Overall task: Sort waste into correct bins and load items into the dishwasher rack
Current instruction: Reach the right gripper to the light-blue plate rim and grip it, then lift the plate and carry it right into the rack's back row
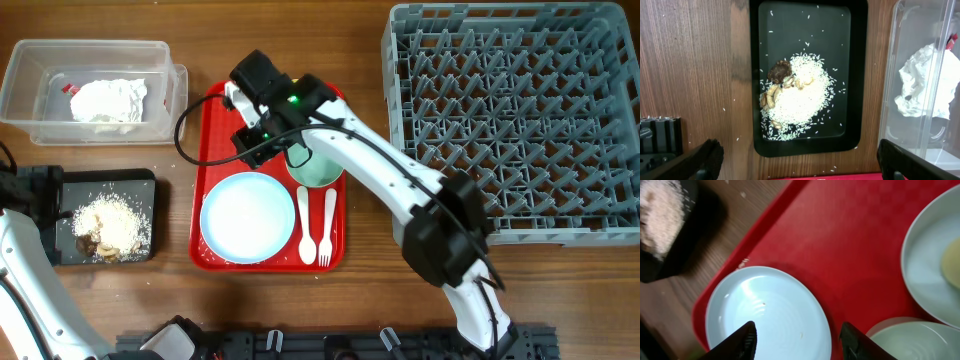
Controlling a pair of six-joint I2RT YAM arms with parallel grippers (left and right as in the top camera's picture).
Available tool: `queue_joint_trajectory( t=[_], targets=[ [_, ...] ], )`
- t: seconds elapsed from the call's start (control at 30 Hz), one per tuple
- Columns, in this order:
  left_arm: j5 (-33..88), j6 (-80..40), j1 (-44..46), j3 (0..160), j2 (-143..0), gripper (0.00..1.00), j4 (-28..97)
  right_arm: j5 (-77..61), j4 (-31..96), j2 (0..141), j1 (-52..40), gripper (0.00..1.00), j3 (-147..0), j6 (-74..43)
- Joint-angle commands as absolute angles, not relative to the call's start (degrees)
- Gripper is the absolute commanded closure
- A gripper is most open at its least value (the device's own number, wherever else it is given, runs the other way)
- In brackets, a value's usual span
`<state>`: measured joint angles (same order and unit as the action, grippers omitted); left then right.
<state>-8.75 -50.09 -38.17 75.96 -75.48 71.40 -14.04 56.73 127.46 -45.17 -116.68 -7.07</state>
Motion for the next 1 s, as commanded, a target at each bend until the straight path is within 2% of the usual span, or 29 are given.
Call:
queue_joint_trajectory(
  t=[0.0, 0.23, 0.53, 0.7, 0.97],
  targets=[
    [-9.5, -50.2, -38.5, 75.7, -75.7, 0.0, 71.4, -14.3, 57.4, 132.6, -46.5, 0.45, -117.6, -4.4],
    [-9.5, -50.2, -38.5, 75.7, -75.7, 0.0, 71.4, -8.3, 57.4, 133.7, -48.8, 0.37, -117.6, -1.1],
    [-9.5, -50.2, -38.5, 75.7, -75.7, 0.0, 71.4, -4.1, 56.6, 138.3, -48.8, 0.38, -117.6, 1.6],
    [-9.5, -50.2, -38.5, 75.7, -75.7, 0.0, 71.4, -4.1, 56.8, 140.2, -48.8, 0.42, -117.6, 1.5],
    [-9.5, -50.2, -38.5, 75.7, -75.7, 0.0, 71.4, -4.0, 56.9, 141.2, -48.8, 0.67, -117.7, 1.3]
  ],
)
